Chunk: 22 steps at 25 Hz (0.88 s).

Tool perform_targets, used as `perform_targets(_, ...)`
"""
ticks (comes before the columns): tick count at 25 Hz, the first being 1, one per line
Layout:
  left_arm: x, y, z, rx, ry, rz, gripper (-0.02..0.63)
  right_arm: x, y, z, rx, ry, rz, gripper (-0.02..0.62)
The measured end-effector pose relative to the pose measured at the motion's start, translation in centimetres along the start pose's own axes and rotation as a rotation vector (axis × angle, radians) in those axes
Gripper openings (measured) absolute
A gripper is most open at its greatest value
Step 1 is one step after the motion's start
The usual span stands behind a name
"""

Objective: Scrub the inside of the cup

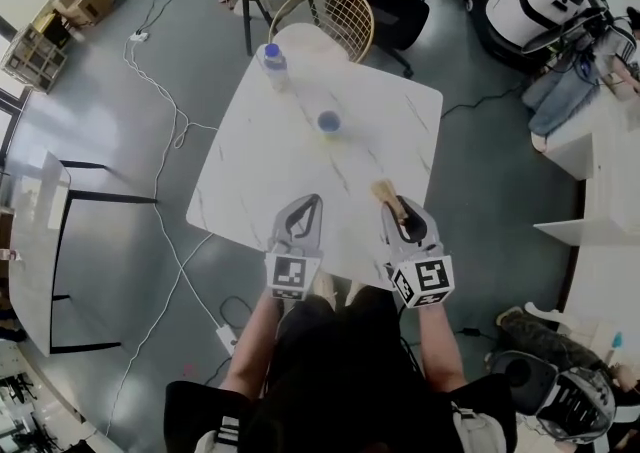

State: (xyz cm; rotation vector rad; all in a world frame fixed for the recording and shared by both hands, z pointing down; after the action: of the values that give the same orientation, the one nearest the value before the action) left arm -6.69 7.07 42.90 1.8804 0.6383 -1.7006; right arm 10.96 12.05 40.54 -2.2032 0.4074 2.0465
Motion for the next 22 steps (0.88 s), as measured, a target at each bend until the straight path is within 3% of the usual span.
perform_targets(6, -1.5, 3.2, 0.9, 0.023, -0.036, 0.022, 0.008, -0.4, 2.9, -2.2, 0.017, 0.001, 0.039, 0.106)
perform_targets(12, -4.5, 7.6, 1.4, 0.087, -0.062, 0.063, 0.008, -2.9, 7.8, -5.1, 0.101, 0.033, 0.094, 0.106)
perform_targets(17, -8.0, 10.3, 3.1, 0.148, -0.054, 0.163, 0.008, -5.2, 11.8, -6.9, 0.17, 0.052, 0.151, 0.106)
perform_targets(22, -11.4, 12.6, 4.6, 0.198, -0.093, 0.195, 0.008, -7.8, 15.4, -8.5, 0.202, 0.084, 0.187, 0.106)
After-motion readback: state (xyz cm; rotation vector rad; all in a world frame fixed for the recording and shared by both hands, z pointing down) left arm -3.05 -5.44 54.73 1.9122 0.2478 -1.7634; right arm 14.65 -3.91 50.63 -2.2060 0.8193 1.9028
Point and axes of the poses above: the fingertips, and each gripper's own axes: y forward along the fingers, z to its left, x out of its top, the point moved 4 cm from there along -y, backward along the fingers, and after that the axes turned 6 degrees about -z, right-handed, at the moved point
